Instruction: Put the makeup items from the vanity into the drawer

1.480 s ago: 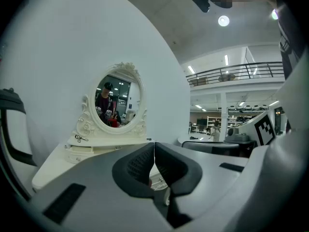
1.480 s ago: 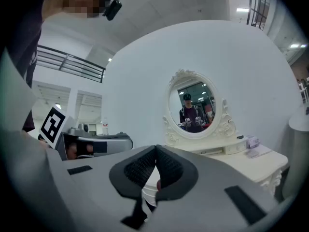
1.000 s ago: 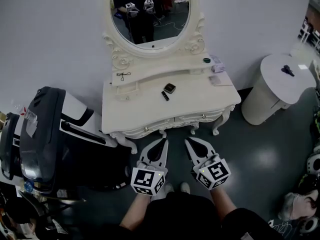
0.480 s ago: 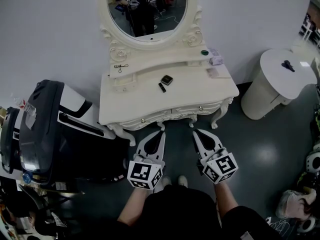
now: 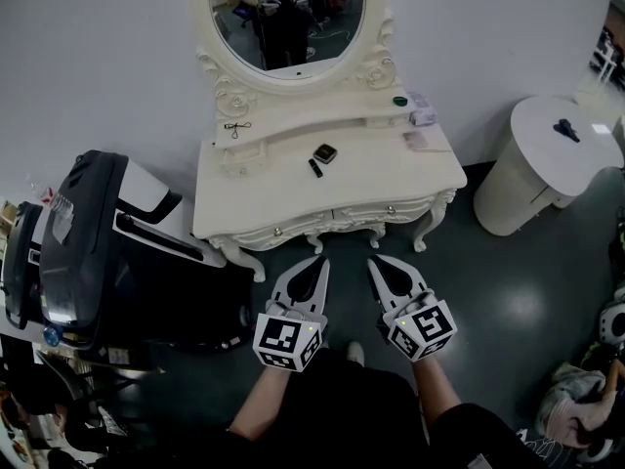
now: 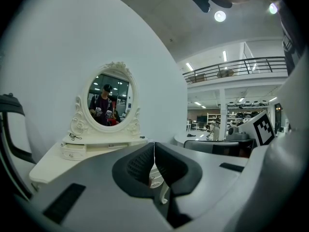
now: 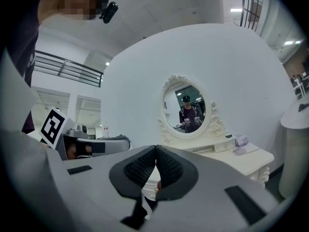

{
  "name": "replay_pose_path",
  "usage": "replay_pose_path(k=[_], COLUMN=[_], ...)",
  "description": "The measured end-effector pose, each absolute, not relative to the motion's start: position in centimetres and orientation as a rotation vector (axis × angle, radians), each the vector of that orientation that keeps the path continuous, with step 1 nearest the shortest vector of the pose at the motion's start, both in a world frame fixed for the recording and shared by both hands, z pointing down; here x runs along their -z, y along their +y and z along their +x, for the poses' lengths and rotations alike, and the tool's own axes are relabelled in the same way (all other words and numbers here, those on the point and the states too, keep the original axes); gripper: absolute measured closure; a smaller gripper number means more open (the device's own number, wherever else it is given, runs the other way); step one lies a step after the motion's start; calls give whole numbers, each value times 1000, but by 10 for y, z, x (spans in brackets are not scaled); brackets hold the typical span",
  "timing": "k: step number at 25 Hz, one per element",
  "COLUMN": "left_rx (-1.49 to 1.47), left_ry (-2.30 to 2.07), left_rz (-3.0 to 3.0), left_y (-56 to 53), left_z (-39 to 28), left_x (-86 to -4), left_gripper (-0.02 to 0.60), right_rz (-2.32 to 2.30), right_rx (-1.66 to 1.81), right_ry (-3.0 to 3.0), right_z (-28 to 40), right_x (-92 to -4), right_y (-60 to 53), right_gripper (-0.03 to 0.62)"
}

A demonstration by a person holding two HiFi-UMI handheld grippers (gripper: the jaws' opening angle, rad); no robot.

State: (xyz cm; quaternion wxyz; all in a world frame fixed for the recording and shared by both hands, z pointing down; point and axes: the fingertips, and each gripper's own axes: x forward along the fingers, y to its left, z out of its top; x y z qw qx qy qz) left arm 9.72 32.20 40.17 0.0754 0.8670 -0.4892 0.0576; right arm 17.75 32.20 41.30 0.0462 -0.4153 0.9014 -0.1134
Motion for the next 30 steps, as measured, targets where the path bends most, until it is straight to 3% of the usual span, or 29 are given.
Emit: replay_pose_path(k=[30], left_rx=[-152], left_ry=[-1416], left_rz=[2569], left_y=[210], left_z=[24], left_x=[-432], left_gripper=[566], right_rz=[-1304], right_rx=[396], right_ry=[2804], right_z=[96], right_x=[-437], right_y=[213], right_gripper=[571])
